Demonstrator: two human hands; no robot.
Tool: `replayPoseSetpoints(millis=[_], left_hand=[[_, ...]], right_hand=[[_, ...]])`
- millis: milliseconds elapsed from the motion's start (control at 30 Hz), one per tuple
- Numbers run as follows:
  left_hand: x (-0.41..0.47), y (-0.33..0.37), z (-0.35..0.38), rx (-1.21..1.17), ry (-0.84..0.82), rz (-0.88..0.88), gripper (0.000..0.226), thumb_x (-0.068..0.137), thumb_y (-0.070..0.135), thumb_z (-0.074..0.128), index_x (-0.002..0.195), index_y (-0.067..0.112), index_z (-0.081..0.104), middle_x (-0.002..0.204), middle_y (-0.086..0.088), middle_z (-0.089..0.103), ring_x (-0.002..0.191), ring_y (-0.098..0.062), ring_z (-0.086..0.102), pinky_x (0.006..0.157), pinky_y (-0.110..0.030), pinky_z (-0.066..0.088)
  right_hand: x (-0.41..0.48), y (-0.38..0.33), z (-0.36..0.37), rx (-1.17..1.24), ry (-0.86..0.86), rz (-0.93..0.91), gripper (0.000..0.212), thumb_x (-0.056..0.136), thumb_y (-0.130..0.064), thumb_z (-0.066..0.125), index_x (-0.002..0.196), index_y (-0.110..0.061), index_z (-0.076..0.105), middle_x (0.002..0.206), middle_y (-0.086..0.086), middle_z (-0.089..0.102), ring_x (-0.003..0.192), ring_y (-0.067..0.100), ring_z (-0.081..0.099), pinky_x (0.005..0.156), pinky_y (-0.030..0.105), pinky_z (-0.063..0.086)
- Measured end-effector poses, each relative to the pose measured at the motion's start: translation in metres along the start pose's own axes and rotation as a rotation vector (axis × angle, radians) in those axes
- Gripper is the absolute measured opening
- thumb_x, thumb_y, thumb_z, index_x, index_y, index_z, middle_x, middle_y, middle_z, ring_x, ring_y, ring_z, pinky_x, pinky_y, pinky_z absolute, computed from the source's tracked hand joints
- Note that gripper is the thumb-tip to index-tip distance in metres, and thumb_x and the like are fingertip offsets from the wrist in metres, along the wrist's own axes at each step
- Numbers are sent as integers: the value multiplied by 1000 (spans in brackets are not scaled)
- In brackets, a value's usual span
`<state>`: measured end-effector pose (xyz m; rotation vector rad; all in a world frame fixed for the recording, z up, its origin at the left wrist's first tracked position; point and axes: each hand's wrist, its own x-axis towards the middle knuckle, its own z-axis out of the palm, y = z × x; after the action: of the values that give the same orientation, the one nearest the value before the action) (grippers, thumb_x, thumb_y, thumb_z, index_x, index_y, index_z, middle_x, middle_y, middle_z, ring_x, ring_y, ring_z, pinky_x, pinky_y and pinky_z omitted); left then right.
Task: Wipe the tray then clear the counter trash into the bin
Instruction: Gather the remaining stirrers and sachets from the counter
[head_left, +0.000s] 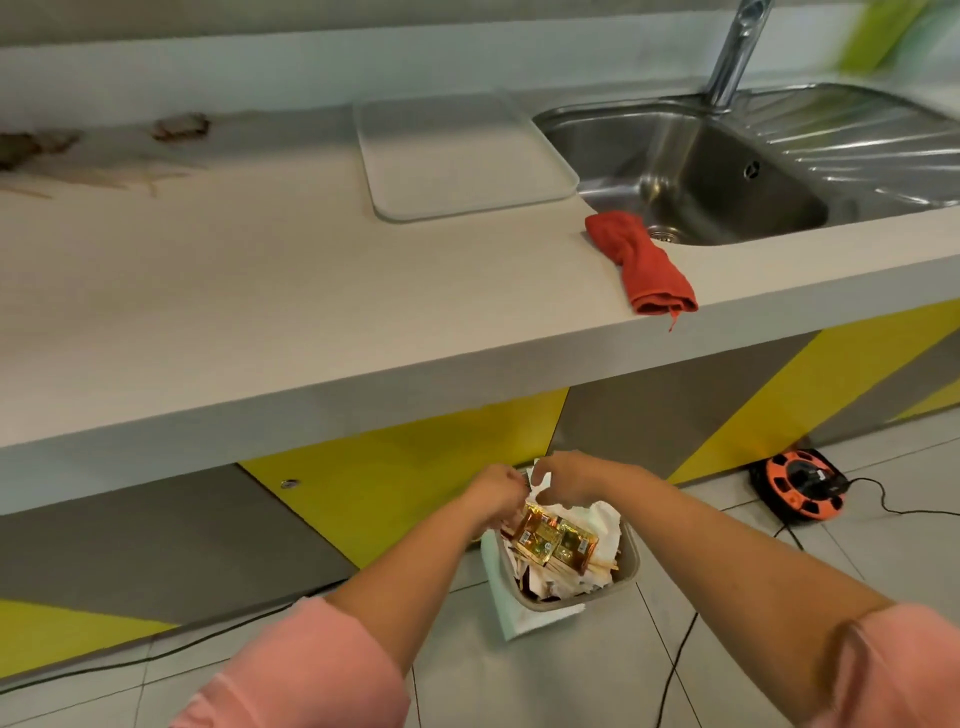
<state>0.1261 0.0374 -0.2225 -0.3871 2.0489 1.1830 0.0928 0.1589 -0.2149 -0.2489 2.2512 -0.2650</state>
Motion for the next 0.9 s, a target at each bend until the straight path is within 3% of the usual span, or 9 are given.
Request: replayPoseSetpoints(millis=[133, 200, 267, 333, 433, 533, 633, 767, 900], left_hand=[[-33, 8, -43, 233, 3, 127, 21, 93, 11, 48, 111, 7, 58, 104, -18, 60, 84, -19, 52, 55, -24, 35], [-50, 10, -66, 294, 2, 163, 18, 93, 10, 45, 104, 10, 60, 98, -17, 57, 83, -19, 52, 51, -22, 33], [-67, 11, -89, 313, -5, 198, 16, 93, 12, 45, 82, 21, 53, 95, -9, 54, 73, -19, 54, 49, -21, 31], [-86, 12, -117, 319, -1, 247, 22, 93, 14, 46, 73, 24, 46, 96, -5, 54, 67, -12, 55, 53, -22, 33], [-116, 13, -162, 352, -22, 319, 23, 93, 13, 48, 73, 24, 49, 97, -4, 56, 72, -12, 58, 58, -22, 38], [-143, 14, -209, 333, 33, 376, 9, 93, 14, 51, 87, 15, 58, 97, -4, 60, 81, -16, 60, 66, -22, 44], [-164, 7, -260, 272, 198, 445, 10, 92, 9, 52, 94, 9, 62, 93, -6, 63, 74, -13, 61, 66, -24, 49], [-183, -2, -311, 219, 400, 499, 10, 91, 12, 52, 87, 13, 61, 87, -2, 63, 66, -9, 59, 57, -18, 45], [-197, -21, -361, 176, 563, 524, 7, 91, 14, 55, 87, 13, 61, 77, 5, 57, 62, -9, 56, 52, -17, 40]], right_hand=[[-18, -41, -26, -26, -16, -4, 49, 90, -31, 58, 135, -19, 44, 105, 12, 61, 87, 22, 59, 58, 23, 47], [-27, -64, -37, -41, -10, -16, 46, 92, -29, 56, 135, -21, 43, 102, 11, 60, 81, 20, 57, 56, 21, 45], [-37, -89, -47, -53, -17, -33, 44, 94, -28, 53, 135, -20, 41, 111, 13, 59, 79, 19, 59, 58, 21, 46], [-46, -118, -59, -57, -73, -49, 44, 95, -28, 53, 136, -18, 38, 124, 13, 54, 90, 23, 62, 61, 24, 48], [-62, -166, -79, -52, -192, -43, 48, 97, -25, 51, 138, -11, 32, 112, 12, 50, 84, 27, 60, 66, 32, 51], [-80, -217, -107, -61, -215, -65, 44, 98, -23, 50, 135, -6, 34, 93, 11, 55, 65, 24, 62, 56, 32, 55], [-93, -272, -130, -115, -130, -129, 36, 98, -23, 48, 128, -6, 40, 81, 11, 60, 50, 18, 63, 46, 22, 53], [-95, -324, -147, -183, 57, -247, 21, 96, -23, 49, 113, -11, 50, 75, 4, 62, 56, 14, 58, 47, 20, 45], [-81, -374, -157, -212, 228, -345, 28, 92, -25, 53, 118, -15, 55, 74, -2, 61, 56, 10, 55, 49, 20, 40]])
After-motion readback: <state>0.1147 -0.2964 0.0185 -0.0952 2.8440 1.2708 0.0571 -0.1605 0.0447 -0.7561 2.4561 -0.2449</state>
